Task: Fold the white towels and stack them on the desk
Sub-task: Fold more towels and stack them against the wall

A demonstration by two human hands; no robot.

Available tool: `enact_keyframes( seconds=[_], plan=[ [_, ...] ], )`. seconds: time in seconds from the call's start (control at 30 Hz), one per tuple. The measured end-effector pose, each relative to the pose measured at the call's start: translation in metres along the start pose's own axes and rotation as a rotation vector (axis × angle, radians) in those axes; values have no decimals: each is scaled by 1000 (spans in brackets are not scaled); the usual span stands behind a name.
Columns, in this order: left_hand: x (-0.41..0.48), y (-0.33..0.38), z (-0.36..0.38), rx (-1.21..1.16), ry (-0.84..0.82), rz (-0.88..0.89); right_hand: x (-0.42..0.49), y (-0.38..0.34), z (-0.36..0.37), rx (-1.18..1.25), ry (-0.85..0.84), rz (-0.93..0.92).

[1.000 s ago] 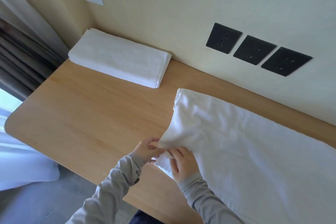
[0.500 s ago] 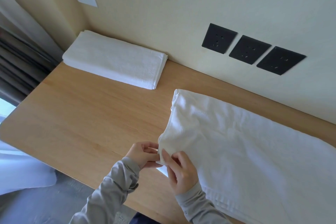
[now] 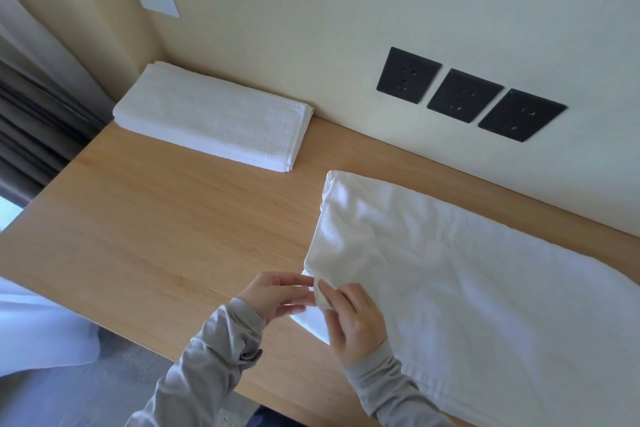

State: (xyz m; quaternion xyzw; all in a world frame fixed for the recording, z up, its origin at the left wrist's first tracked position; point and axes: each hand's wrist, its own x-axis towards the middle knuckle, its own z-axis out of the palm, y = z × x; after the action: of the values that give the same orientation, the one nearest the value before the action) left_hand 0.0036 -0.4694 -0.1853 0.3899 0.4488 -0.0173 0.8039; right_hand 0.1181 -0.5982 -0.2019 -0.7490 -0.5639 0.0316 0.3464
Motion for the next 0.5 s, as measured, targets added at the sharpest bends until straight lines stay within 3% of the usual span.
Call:
enact_keyframes(
  seconds=[0.07,0.17,0.27,0.33,0.43,0.5],
  plan=[
    [10,-5,-6,181,81,3,16,7,-15,80,102,142],
    [30,-20,-18,463,409,-17,60,24,-67,50,360,241],
    [38,-30,-16,668,409,-50,100,31,-122,-103,634,145],
    [40,-32,-8,749,366,-63,103,21,-126,-139,601,50],
    [43,-33,1,840,328,-70,68,11,-86,-137,314,-1],
    [40,-32,2,728,291,-44,39,8,-53,-132,139,34]
  ],
)
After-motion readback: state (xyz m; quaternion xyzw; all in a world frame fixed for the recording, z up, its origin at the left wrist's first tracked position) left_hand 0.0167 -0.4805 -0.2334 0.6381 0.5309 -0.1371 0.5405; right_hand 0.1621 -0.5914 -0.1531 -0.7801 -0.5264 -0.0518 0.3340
